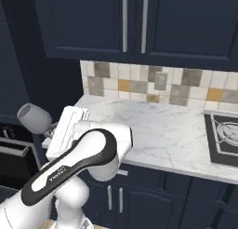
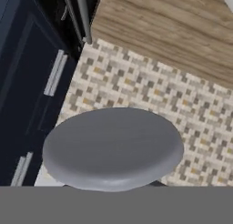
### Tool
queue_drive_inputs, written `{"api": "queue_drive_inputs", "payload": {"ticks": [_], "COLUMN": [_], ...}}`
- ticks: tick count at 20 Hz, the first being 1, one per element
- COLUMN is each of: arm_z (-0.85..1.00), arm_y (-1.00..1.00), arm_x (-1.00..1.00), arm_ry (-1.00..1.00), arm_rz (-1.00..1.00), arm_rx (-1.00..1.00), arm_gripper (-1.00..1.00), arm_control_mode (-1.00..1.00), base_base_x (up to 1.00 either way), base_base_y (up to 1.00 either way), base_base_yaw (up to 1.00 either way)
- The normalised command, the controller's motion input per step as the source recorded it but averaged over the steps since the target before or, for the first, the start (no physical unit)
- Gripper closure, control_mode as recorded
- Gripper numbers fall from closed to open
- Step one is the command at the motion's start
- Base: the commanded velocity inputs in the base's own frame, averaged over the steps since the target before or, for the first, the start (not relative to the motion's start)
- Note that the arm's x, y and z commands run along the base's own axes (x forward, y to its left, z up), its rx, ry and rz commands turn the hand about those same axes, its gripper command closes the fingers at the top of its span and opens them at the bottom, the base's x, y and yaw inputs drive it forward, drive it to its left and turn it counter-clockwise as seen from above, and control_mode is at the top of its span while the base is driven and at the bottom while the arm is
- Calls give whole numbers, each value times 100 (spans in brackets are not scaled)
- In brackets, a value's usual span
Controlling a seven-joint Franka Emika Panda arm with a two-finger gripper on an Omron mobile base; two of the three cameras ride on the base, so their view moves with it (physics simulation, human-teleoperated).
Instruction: Retrieve the wine glasses from the counter and place one next to each plate.
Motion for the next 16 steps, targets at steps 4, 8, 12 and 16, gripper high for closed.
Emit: {"api": "queue_drive_inputs", "payload": {"ticks": [4, 8, 12, 16], "arm_z": [0, 0, 0, 0], "arm_y": [0, 0, 0, 0], "arm_x": [0, 0, 0, 0], "arm_ry": [0, 0, 0, 0], "arm_rz": [0, 0, 0, 0], "arm_rx": [0, 0, 0, 0], "arm_gripper": [100, 100, 100, 100], "arm_control_mode": [100, 100, 100, 100], "base_base_x": [-100, -100, -100, -54], "base_base_y": [62, 98, 100, 43], "base_base_yaw": [0, -1, -12, -89]}}
